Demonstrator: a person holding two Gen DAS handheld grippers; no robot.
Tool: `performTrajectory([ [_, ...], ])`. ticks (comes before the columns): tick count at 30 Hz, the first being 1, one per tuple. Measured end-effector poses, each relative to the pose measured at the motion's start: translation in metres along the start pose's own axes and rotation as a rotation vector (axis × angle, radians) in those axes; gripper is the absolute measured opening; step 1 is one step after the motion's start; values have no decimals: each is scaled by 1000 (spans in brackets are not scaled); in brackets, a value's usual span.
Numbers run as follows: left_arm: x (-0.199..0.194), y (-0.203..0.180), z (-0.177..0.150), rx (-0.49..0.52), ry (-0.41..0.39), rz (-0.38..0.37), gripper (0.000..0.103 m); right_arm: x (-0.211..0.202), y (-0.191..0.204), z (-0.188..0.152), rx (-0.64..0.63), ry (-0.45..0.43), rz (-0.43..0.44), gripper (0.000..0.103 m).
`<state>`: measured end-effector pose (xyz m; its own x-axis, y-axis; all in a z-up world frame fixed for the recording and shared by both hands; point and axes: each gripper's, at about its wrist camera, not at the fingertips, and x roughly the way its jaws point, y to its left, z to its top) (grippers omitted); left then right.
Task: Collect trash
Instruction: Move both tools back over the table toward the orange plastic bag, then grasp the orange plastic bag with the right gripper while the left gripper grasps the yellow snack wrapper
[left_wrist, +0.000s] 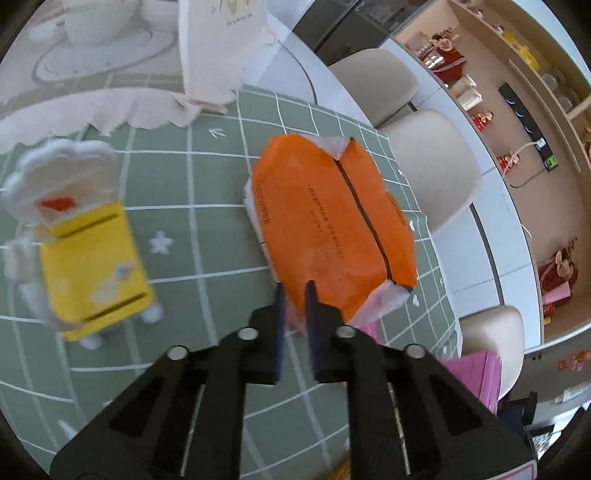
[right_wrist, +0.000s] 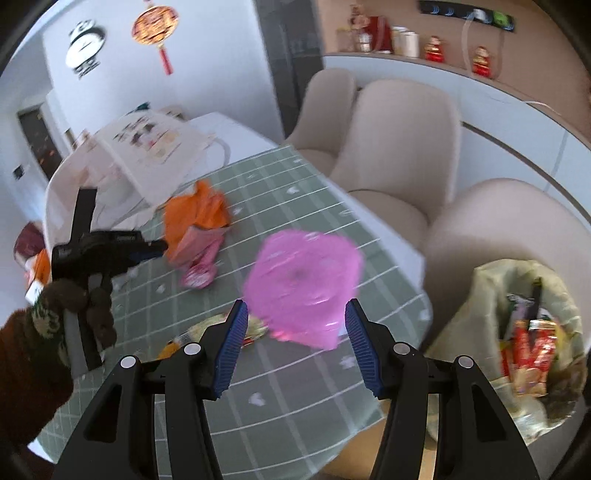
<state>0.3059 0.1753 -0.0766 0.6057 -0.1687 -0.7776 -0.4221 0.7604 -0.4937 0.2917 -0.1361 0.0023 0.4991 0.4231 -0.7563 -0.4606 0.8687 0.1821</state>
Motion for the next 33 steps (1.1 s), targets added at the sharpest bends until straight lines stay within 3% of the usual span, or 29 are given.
performTrajectory([
  [8, -67, 29, -36, 97, -18, 3, 3, 38, 55, -10, -85, 104, 131, 52],
  [11, -87, 41, -51, 112, -38, 25, 13, 54, 85, 10, -166, 85, 169, 52],
  [12, -92, 44, -53, 113, -43, 31, 20, 60, 95, 19, -200, 66, 162, 52],
  [14, -103, 51, -61, 105, -61, 36, 24, 78, 115, 45, -260, 34, 149, 52],
  [16, -114, 58, -67, 94, -77, 22, 30, 107, 124, 74, -255, 52, 136, 52],
  [18, -123, 63, -71, 86, -94, 13, 39, 140, 125, 100, -233, 63, 71, 52],
  [20, -131, 69, -75, 83, -105, 10, 43, 178, 123, 117, -215, 118, 14, 52],
  [23, -142, 81, -81, 81, -118, 19, 45, 219, 115, 125, -179, 197, -52, 52],
  [25, -146, 89, -83, 81, -123, 28, 51, 237, 107, 121, -108, 264, -31, 52],
  [29, -140, 103, -83, 79, -106, 27, 53, 232, 107, 111, -73, 249, 20, 52],
  [30, -136, 104, -83, 79, -96, 23, 53, 228, 109, 109, -90, 245, 31, 40],
  [31, -131, 102, -82, 84, -88, 17, 53, 223, 112, 108, -101, 246, 40, 19],
  [33, -126, 97, -82, 97, -83, 4, 53, 202, 114, 110, -114, 215, 87, 16],
])
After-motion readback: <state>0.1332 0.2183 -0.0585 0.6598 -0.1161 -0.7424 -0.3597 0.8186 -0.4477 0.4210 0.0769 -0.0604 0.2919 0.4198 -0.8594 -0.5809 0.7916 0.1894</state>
